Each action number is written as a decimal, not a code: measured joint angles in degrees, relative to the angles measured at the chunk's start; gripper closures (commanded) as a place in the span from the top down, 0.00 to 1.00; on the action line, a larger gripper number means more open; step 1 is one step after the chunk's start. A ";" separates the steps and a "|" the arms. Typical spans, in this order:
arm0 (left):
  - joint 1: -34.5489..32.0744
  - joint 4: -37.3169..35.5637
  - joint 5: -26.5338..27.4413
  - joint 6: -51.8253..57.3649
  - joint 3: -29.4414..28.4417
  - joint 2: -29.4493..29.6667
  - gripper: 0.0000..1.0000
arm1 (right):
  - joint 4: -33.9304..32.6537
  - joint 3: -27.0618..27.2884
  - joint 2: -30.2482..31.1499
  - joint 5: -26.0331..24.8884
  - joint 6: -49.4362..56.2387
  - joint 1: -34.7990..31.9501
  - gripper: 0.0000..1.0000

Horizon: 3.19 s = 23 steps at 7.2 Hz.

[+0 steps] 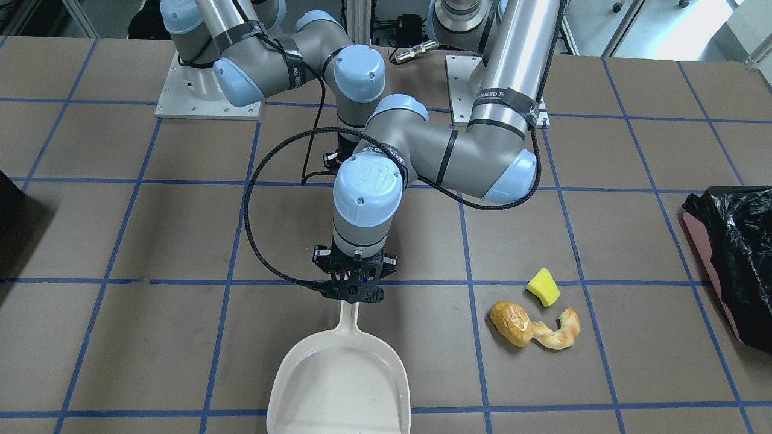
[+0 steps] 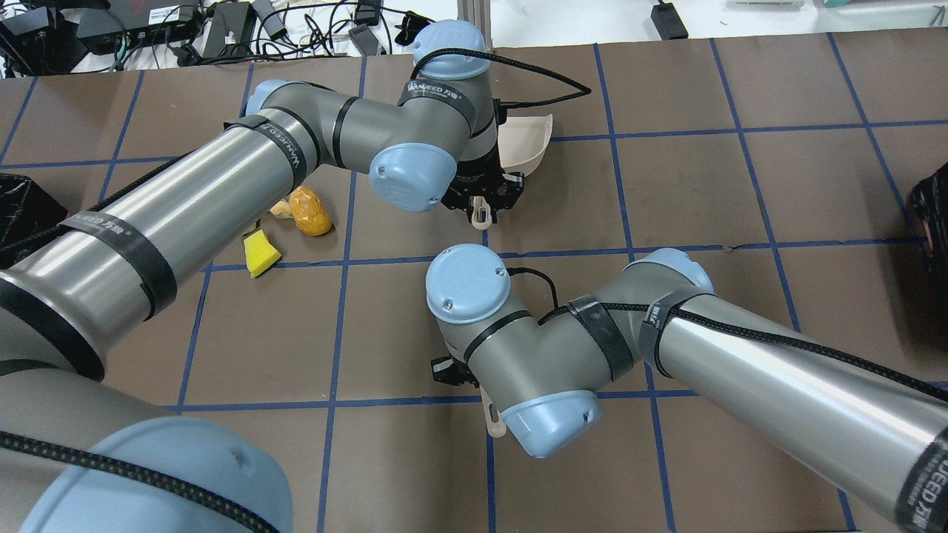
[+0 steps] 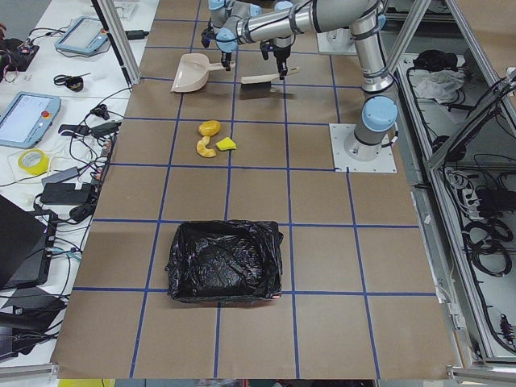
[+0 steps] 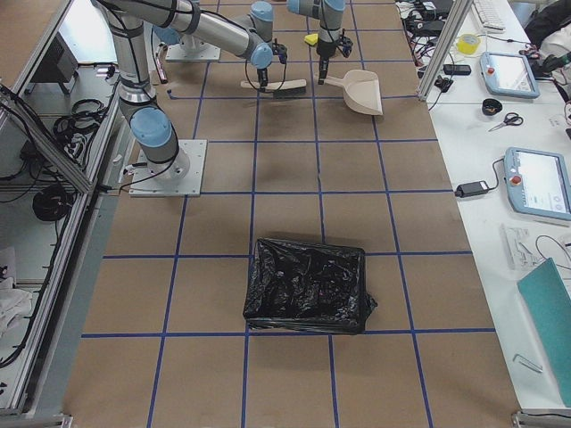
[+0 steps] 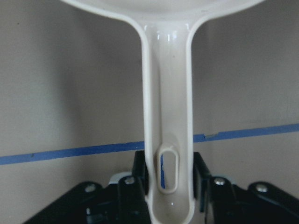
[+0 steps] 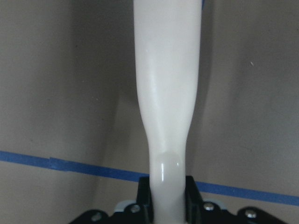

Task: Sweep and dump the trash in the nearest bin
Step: 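Lift the dustpan with the left gripper while the right gripper lifts the brush, then lower the dustpan beside the scraps while the right gripper brings the brush, then sweep the sponge and food scraps into the dustpan with the right gripper's brush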

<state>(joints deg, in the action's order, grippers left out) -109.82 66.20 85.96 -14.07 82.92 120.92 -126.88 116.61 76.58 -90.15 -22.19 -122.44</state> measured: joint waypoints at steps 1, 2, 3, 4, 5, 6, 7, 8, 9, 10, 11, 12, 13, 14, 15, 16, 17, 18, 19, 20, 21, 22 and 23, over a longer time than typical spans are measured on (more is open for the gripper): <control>1.37 0.16 1.06 3.03 -1.36 -0.64 0.00 | 0.84 -0.70 0.07 -1.17 0.02 0.00 0.00; 4.35 0.78 1.42 7.57 -2.64 -1.54 0.00 | 2.50 -2.11 0.17 -1.93 -0.37 0.00 0.00; 8.58 2.46 1.33 13.92 -3.40 -2.82 0.00 | 4.92 -4.33 0.27 -2.87 -1.04 0.09 0.00; 13.13 5.08 1.23 20.73 -3.71 -4.27 0.00 | 7.77 -6.89 0.30 -3.88 -1.28 0.33 0.00; 18.41 8.84 1.17 28.19 -3.81 -6.01 0.00 | 10.77 -9.87 0.29 -4.43 -1.08 0.81 0.00; 24.24 12.86 1.29 36.78 -3.84 -7.84 0.00 | 13.22 -12.76 0.20 -4.58 -0.71 1.67 0.00; 30.53 16.06 1.60 46.90 -3.72 -9.42 0.00 | 15.13 -15.36 0.01 -4.49 -0.47 2.69 0.00; 37.16 18.10 2.47 58.42 -3.44 -10.57 0.00 | 16.63 -17.70 -0.19 -4.26 0.10 3.60 0.00; 43.05 19.05 4.55 69.92 -3.15 -11.23 0.00 | 17.53 -19.74 -0.47 -4.00 0.92 4.28 0.00; 47.41 19.34 7.18 80.80 -2.90 -11.50 0.00 | 17.88 -21.78 -1.43 -3.48 1.19 4.75 0.00; 50.46 18.90 9.39 91.44 -2.64 -11.39 0.00 | 17.98 -24.20 -3.63 -2.86 0.41 4.82 0.00; 52.87 16.93 10.92 102.38 -2.21 -10.88 0.00 | 18.03 -27.44 -7.06 -2.55 -1.45 4.45 0.00; 54.53 13.04 12.04 111.77 -1.21 -10.18 0.00 | 18.37 -30.97 -10.55 -2.45 -3.37 3.73 0.00; 55.40 7.83 13.07 118.76 0.68 -9.48 0.00 | 19.32 -34.13 -13.32 -2.39 -5.06 2.99 0.00; 55.76 3.46 13.36 123.07 2.73 -8.65 0.00 | 20.37 -36.53 -15.23 -2.32 -6.46 2.55 0.00; 55.87 1.19 13.29 126.89 3.85 -7.70 0.00 | 20.89 -37.91 -16.43 -1.97 -7.52 2.38 0.00; 55.91 -0.31 13.25 131.28 4.14 -6.51 0.00 | 21.09 -38.62 -17.25 -1.34 -8.60 2.30 0.00; 55.93 -2.04 13.29 134.66 4.10 -5.31 0.00 | 21.15 -39.53 -18.05 -0.53 -9.93 1.84 0.00; 55.94 -3.44 13.36 137.00 3.99 -4.19 0.00 | 21.16 -41.68 -19.71 0.53 -11.81 0.61 0.00; 55.94 -4.21 13.36 138.19 3.85 -3.19 0.00 | 21.19 -45.49 -22.93 1.23 -14.32 -1.20 0.00; 55.90 -4.67 13.32 138.47 3.65 -2.45 0.00 | 21.26 -49.64 -26.67 1.50 -16.52 -2.80 0.00; 55.78 -4.89 13.25 138.27 3.51 -1.80 0.00 | 21.29 -53.16 -29.96 1.66 -18.44 -3.72 0.00; 55.66 -5.00 13.21 138.13 3.49 -1.14 0.00 | 21.31 -55.59 -32.11 1.84 -19.90 -4.19 0.00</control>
<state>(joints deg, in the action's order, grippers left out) -54.15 61.20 99.17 124.05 86.42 119.78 -105.57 61.01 44.47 -88.31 -42.08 -126.63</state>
